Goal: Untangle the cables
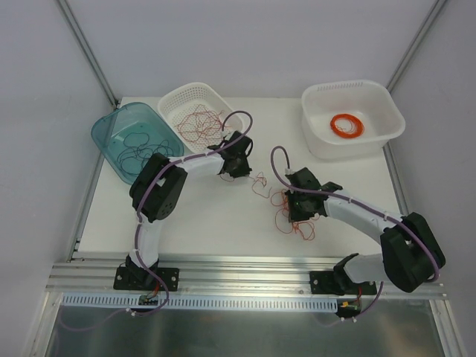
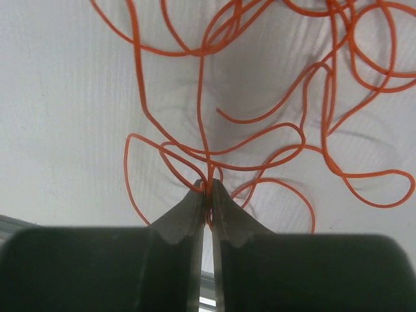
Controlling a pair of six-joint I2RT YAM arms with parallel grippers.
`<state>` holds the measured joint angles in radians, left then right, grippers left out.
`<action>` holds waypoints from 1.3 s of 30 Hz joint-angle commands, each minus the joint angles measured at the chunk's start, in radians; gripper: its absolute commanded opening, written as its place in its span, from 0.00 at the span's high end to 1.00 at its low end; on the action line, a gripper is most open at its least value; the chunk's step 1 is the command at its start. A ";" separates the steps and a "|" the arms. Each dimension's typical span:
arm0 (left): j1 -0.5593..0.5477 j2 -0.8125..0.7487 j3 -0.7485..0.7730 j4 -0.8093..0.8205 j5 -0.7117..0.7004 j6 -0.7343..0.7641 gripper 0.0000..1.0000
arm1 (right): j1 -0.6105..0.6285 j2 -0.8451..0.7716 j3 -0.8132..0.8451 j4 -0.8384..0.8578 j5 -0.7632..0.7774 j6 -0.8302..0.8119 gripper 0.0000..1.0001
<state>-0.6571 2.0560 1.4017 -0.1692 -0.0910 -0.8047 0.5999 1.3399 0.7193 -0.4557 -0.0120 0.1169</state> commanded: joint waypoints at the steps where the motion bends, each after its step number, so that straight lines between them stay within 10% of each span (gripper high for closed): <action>1: 0.002 -0.039 -0.018 -0.010 -0.012 0.028 0.95 | -0.023 -0.039 -0.017 -0.008 0.049 0.021 0.90; 11: 0.001 -0.371 -0.092 -0.012 0.055 0.260 1.00 | -0.138 -0.074 -0.055 -0.041 0.084 0.076 0.81; 22: 0.027 -0.576 0.032 -0.012 0.319 0.424 1.00 | -0.170 -0.114 -0.047 -0.058 0.081 0.079 0.19; 39: 0.277 -0.373 0.374 -0.019 0.338 0.576 1.00 | -0.169 -0.519 -0.012 -0.135 0.150 0.000 0.06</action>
<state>-0.4088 1.6260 1.7134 -0.1986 0.2939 -0.3222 0.4351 0.8726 0.6662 -0.5579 0.1040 0.1349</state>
